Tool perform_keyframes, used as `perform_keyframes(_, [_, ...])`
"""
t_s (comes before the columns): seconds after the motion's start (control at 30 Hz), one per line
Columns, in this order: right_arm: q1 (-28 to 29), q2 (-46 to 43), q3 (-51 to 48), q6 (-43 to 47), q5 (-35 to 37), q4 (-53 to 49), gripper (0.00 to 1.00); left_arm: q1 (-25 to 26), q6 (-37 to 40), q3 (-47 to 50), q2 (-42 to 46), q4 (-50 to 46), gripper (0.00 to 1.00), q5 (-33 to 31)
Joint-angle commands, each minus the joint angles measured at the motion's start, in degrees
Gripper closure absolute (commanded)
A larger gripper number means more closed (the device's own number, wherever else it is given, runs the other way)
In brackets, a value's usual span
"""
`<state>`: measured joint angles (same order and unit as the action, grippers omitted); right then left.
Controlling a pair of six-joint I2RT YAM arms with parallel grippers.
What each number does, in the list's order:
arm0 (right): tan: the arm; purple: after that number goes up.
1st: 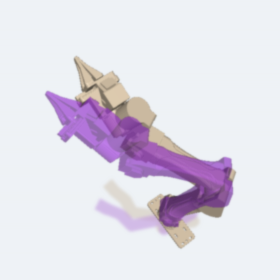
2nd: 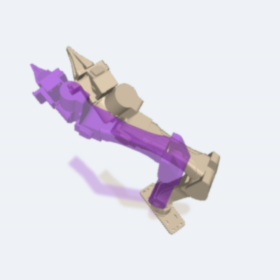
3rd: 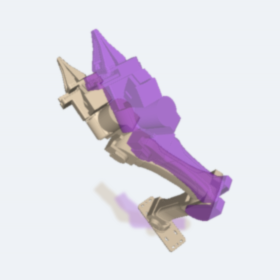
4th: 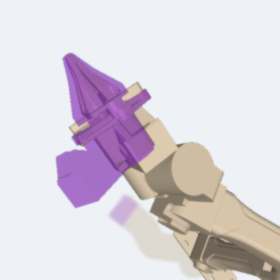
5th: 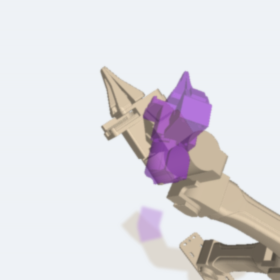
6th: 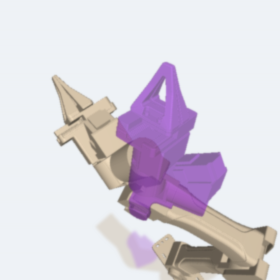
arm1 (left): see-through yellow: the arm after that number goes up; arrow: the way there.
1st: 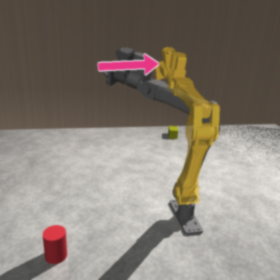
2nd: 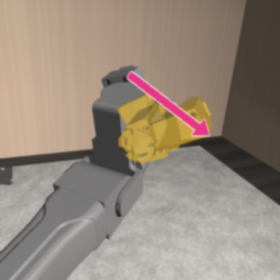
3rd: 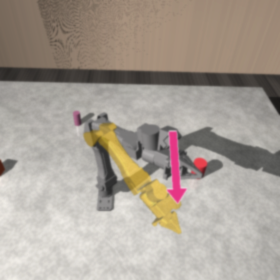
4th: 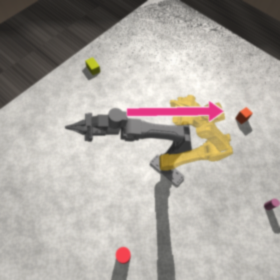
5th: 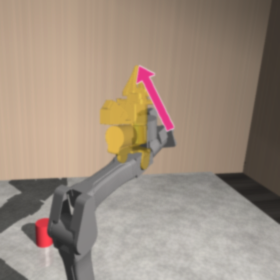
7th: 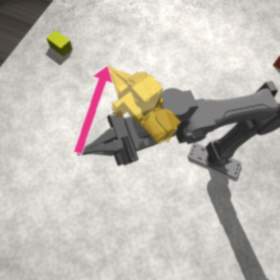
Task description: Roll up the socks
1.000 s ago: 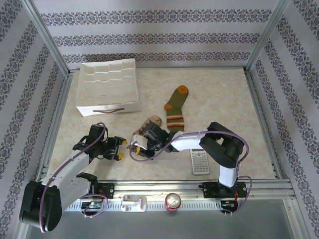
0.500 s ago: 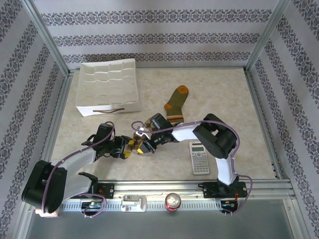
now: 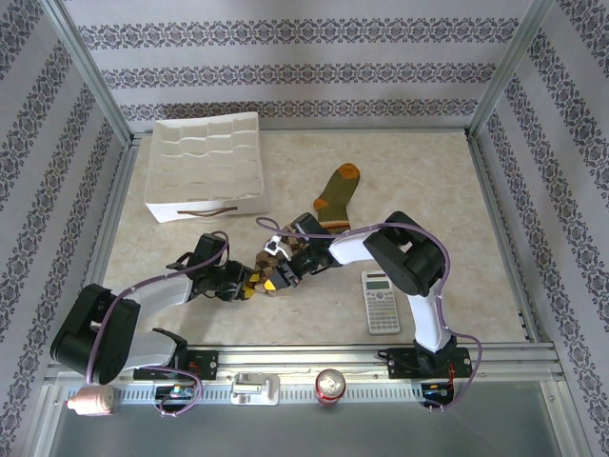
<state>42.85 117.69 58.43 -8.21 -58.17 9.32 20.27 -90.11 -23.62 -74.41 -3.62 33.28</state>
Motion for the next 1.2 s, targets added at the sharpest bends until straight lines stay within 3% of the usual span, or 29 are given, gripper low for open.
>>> perform_keyframes(0.0, [-0.51, 2.62, -1.17, -0.11, 4.06, -6.03, 1.0, 1.35, 1.5, -1.98, -1.29, -7.67, 0.86, -2.45])
perform_keyframes(0.03, [-0.42, 2.03, -1.25, 0.34, 4.73, -5.98, 1.0, 1.43, 1.21, -2.17, -1.02, -10.48, 0.97, -2.81])
perform_keyframes(0.1, [-0.04, -0.54, -2.36, 1.93, 7.17, -4.84, 0.95, 1.48, 0.44, -1.97, 0.15, -14.57, 1.0, -3.38])
perform_keyframes(0.17, [1.02, -5.93, -5.33, 5.02, 12.26, -2.16, 0.72, 1.45, -0.31, -1.87, 2.15, -19.28, 1.0, -3.58])
perform_keyframes(0.33, [9.27, -22.34, -16.06, 21.15, 34.83, 3.97, 0.46, 1.54, -1.05, -2.34, 8.48, -28.83, 1.0, -6.06])
perform_keyframes(0.5, [21.96, -26.74, -17.81, 34.62, 57.88, 3.5, 0.42, 1.52, -2.88, -1.86, 8.24, -28.91, 1.0, -5.24])
perform_keyframes(0.57, [25.7, -25.82, -17.3, 38.62, 64.03, 4.65, 0.41, 1.45, -3.06, -2.03, 7.67, -28.56, 1.0, -5.4])
perform_keyframes(0.8, [32.09, -18.28, -12.28, 47.49, 71.17, 6.55, 0.44, 1.37, -2.8, -2.02, 4.63, -26.23, 1.0, -4.6])
perform_keyframes(0.93, [32.65, -14.56, -10.09, 50.03, 73.58, 7.43, 0.5, 1.39, -2.82, -1.94, 4.47, -25.74, 1.0, -4.48])
perform_keyframes(1.03, [32.36, -12.05, -9.09, 50.53, 74.34, 7.81, 0.59, 1.36, -2.86, -1.71, 4.75, -25.58, 1.0, -4.43])
perform_keyframes(1.17, [31.53, -10.55, -7.87, 49.08, 73.2, 7.06, 0.85, 1.18, -2.98, -1.26, 5.39, -25.23, 1.0, -4.27])
